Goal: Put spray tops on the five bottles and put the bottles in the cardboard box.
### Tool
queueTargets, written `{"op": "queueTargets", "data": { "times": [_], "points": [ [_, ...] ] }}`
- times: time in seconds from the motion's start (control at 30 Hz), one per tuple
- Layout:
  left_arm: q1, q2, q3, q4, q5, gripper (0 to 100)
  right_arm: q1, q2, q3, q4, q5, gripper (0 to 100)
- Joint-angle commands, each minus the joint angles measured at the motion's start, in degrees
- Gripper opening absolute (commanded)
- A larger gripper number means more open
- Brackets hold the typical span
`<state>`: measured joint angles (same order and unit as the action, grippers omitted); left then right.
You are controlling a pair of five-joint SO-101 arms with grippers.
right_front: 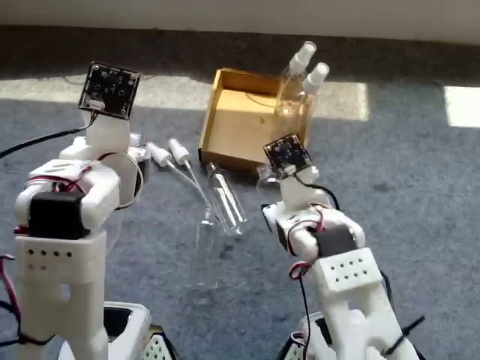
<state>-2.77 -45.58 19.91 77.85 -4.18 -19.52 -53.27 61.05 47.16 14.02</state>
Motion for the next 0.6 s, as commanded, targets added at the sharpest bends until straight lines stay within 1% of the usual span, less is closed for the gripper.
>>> {"op": "queueTargets", "data": {
  "times": [0.0,0.07,0.13,0.2,0.3,0.33,0.4,0.53,0.57],
  "points": [
    [3.38,-4.62,-2.77,-0.26,1.23,0,-1.54,-17.01,4.44,-1.19,0.09,0.5],
    [6.46,-6.02,-3.03,-0.35,4.57,0,-3.91,-25.36,8.75,-1.27,0.09,0.5],
    [10.24,-7.16,-4.18,-2.11,6.68,0,-5.85,-33.45,12.7,-3.03,0.09,0.5],
    [13.58,-7.6,-5.05,-4.84,6.95,0,-6.9,-41.54,17.71,-5.85,0.09,0.5],
    [16.57,-7.69,-4.97,-10.81,6.95,0,-7.08,-52.44,24.84,-7.96,0.09,0.5],
    [17.1,-7.69,-4.79,-13.36,7.03,0,-7.16,-53.49,26.51,-7.69,0.09,0.5],
    [18.77,-7.69,-4.97,-18.29,7.03,0,-7.43,-51.12,29.41,-7.96,0.09,0.5],
    [22.81,-7.87,-4.97,-28.31,7.03,0,-9.27,-49.63,29.58,-8.22,0.09,0.5],
    [23.6,-7.69,-4.97,-30.59,7.03,0,-9.71,-49.63,29.23,-9.71,0.09,0.5]
  ]
}}
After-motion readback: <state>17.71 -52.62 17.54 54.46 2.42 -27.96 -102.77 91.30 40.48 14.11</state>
